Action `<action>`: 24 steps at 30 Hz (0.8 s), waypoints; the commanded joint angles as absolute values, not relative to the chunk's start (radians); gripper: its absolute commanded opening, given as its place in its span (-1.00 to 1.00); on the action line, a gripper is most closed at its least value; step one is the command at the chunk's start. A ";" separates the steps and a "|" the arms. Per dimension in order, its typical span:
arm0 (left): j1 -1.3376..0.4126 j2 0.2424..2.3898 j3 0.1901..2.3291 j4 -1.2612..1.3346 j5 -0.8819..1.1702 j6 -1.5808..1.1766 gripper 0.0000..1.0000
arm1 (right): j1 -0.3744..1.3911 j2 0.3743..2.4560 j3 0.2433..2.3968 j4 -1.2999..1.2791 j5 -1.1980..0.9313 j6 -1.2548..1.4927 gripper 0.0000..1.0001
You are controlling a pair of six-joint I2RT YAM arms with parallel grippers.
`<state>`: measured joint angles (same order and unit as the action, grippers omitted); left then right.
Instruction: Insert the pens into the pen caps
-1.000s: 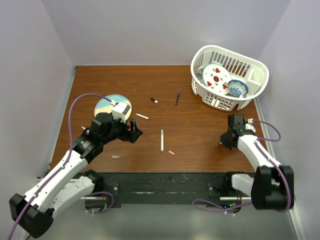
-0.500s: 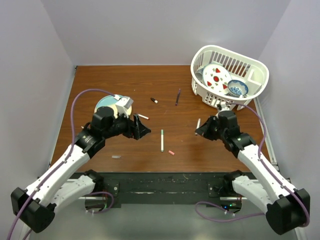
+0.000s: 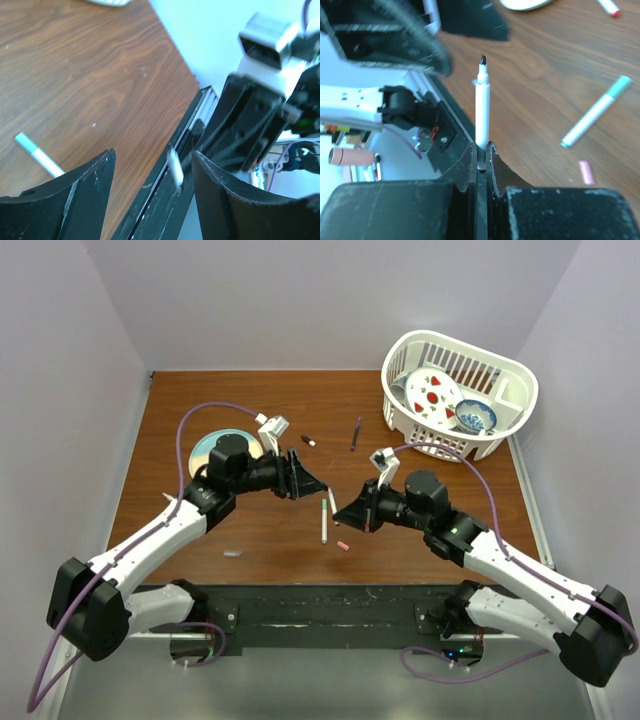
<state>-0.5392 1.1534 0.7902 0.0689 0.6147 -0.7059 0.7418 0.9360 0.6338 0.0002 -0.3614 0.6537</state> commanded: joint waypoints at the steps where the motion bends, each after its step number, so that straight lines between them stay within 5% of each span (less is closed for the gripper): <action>1: -0.545 1.164 0.834 0.221 0.643 -0.741 0.33 | 0.811 0.956 0.663 0.138 -0.354 0.661 -1.00; 8: -0.545 1.167 0.807 0.206 0.641 -0.739 0.10 | 0.887 0.962 0.643 0.186 -0.261 0.684 -1.00; 24: -0.558 1.146 0.755 0.222 0.676 -0.756 0.09 | 0.891 0.953 0.617 0.221 -0.144 0.726 -1.00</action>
<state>-0.5468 1.1465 0.7643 0.1665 0.6426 -0.7410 0.8856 0.9619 0.6121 0.1543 -0.1749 0.7158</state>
